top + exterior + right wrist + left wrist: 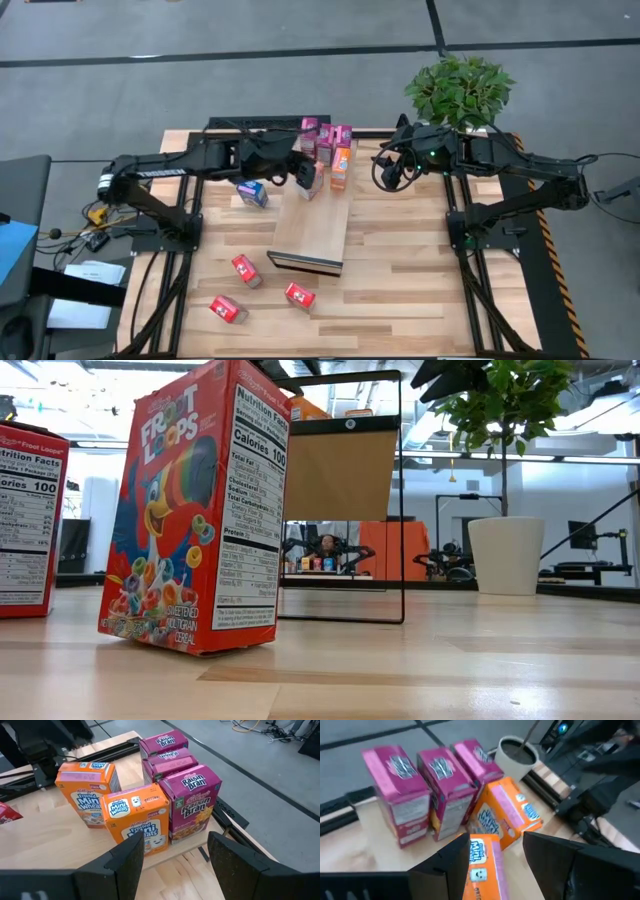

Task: Stack cereal on shelf
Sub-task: Put the orange cereal box on the shelf

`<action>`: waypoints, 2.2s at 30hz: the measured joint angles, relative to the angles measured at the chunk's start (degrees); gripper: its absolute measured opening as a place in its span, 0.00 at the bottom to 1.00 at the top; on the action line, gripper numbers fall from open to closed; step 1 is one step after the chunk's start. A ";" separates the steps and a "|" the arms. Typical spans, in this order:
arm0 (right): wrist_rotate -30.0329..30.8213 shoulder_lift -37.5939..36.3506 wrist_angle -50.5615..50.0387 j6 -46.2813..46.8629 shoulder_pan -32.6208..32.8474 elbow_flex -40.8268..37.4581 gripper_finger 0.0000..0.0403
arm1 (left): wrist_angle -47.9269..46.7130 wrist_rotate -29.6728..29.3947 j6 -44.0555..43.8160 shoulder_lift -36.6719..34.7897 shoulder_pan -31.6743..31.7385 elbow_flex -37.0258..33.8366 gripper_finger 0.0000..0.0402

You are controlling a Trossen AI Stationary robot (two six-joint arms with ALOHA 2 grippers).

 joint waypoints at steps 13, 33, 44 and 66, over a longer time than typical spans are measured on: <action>0.00 0.00 -0.05 -0.03 0.00 0.00 0.61 | -25.60 5.18 3.42 -8.48 -4.37 -1.61 0.03; 0.17 0.00 -0.07 -0.15 0.00 0.00 0.61 | -2.82 5.48 5.81 -8.51 -3.24 -16.54 0.00; 0.20 0.00 0.06 -0.96 -0.02 0.00 0.61 | 4.55 8.69 6.42 -3.37 -1.88 -16.81 0.00; 0.17 -0.02 -0.04 -1.14 -0.07 0.00 0.61 | 11.74 9.73 8.29 -1.02 0.39 -16.81 0.00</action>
